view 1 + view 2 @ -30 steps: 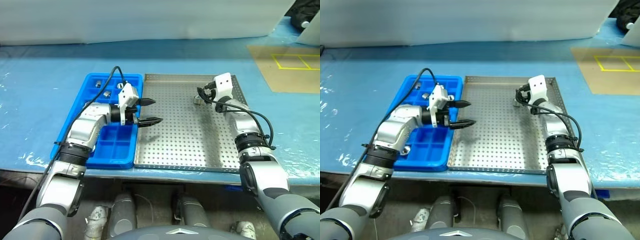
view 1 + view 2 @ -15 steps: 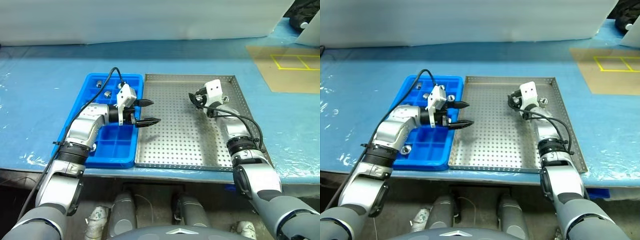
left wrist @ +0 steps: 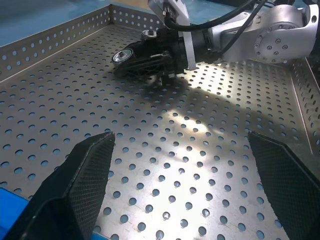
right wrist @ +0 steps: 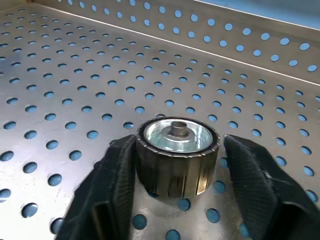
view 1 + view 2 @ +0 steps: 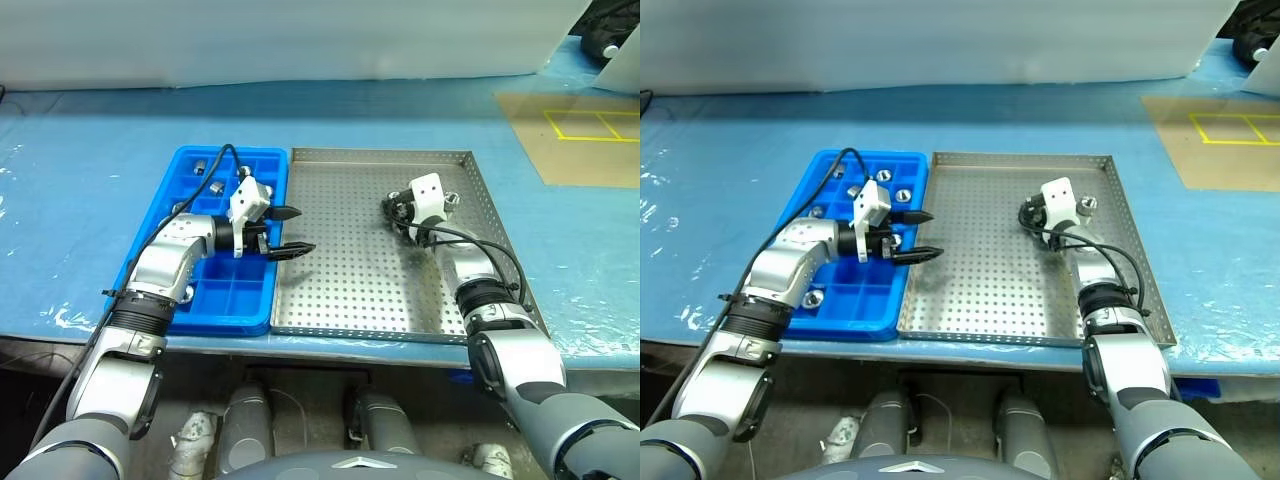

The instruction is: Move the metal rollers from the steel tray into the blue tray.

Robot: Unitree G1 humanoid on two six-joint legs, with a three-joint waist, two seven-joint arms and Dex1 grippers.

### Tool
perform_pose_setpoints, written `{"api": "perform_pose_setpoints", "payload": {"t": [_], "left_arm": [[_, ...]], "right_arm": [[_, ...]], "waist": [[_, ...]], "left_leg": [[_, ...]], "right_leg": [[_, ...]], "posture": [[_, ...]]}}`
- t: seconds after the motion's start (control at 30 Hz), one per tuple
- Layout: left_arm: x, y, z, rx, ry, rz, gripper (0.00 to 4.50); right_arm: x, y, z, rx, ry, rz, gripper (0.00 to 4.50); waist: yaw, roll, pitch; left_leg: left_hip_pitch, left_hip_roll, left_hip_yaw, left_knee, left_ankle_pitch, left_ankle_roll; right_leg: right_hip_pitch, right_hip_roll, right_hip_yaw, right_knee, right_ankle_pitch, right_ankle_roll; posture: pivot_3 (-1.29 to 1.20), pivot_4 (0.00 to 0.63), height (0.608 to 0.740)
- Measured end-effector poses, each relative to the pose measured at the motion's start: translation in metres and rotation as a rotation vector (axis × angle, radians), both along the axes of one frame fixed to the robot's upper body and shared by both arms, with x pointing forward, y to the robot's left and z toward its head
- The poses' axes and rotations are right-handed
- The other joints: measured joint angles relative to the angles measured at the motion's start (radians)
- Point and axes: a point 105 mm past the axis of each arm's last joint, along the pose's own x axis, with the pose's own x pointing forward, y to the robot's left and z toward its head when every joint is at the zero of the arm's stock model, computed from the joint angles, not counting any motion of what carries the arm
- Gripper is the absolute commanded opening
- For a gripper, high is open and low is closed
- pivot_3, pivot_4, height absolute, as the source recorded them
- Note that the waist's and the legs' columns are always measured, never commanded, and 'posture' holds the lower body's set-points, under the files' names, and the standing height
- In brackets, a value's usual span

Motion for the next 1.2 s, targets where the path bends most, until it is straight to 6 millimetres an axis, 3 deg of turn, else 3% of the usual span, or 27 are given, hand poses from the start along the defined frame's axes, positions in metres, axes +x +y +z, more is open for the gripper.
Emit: {"api": "perform_pose_setpoints", "payload": {"t": [0.27,0.37,0.5,0.63,0.77,0.87,0.97,1.07,1.2], "left_arm": [[-0.001,0.001,0.0,0.005,-0.001,-0.011,4.5],[-0.002,0.01,0.002,0.031,-0.006,-0.002,4.5],[0.001,0.037,0.012,0.081,-0.04,0.04,4.5],[0.002,0.086,0.032,0.175,-0.09,0.13,4.5],[-0.001,0.112,0.044,0.202,-0.103,0.195,4.5],[-0.021,0.129,0.036,0.24,-0.061,0.216,4.5],[-0.045,0.126,0.021,0.242,0.01,0.189,4.5],[-0.063,0.125,0.02,0.238,0.025,0.189,4.5],[-0.088,0.128,0.007,0.236,0.094,0.237,4.5]], "right_arm": [[-0.001,0.004,0.002,-0.058,-0.022,0.016,1.62],[-0.003,0.017,0.007,-0.048,-0.026,0.077,1.62],[-0.016,0.063,0.032,0.006,-0.052,0.311,1.62],[-0.057,0.126,0.063,0.051,-0.047,0.704,1.62],[-0.088,0.155,0.068,0.042,0.017,0.94,1.62],[-0.105,0.17,0.062,0.019,0.078,1.08,1.62],[-0.116,0.183,0.061,0.007,0.116,1.191,1.62],[-0.125,0.199,0.064,0.007,0.124,1.271,1.62],[-0.13,0.203,0.053,0.01,0.207,1.343,1.62]], "waist": [[-0.002,0.0,0.0],[-0.006,0.0,0.0],[-0.005,0.0,0.0],[0.002,0.0,0.0],[0.029,0.0,0.0],[0.036,0.0,0.0],[0.053,0.0,0.001],[0.079,-0.001,0.001],[0.091,-0.002,0.001]], "left_leg": [[0.0,0.0,0.0,0.0,-0.001,0.001],[0.0,0.001,0.0,-0.001,0.0,0.001],[0.0,0.002,0.0,-0.003,0.0,0.0],[0.001,0.002,0.0,-0.007,0.0,0.0],[0.0,0.001,0.0,-0.007,0.0,0.0],[0.0,0.002,0.0,-0.008,0.0,-0.001],[0.0,0.003,0.0,-0.01,0.0,-0.001],[0.001,0.007,-0.001,-0.011,0.003,-0.005],[0.001,0.006,-0.001,-0.013,0.003,-0.006]], "right_leg": [[0.0,0.0,0.0,0.0,0.0,0.0],[-0.001,0.001,0.0,0.0,0.0,0.0],[-0.002,0.003,0.0,0.0,0.0,0.0],[-0.002,0.003,-0.001,-0.001,0.0,0.0],[-0.002,0.0,-0.002,-0.002,-0.001,-0.001],[-0.002,-0.002,-0.001,-0.003,-0.001,0.0],[-0.003,-0.002,-0.002,-0.003,-0.001,-0.001],[-0.003,-0.001,-0.003,-0.002,-0.002,-0.003],[-0.003,-0.001,-0.003,-0.002,-0.003,-0.003]], "posture": [[-0.12,0.15,0.74],[-0.1,0.15,0.74],[-0.06,0.15,0.74],[-0.01,0.15,0.74],[0.08,0.15,0.74],[0.14,0.15,0.74],[0.19,0.15,0.74],[0.27,0.15,0.74],[0.3,0.15,0.74]]}}
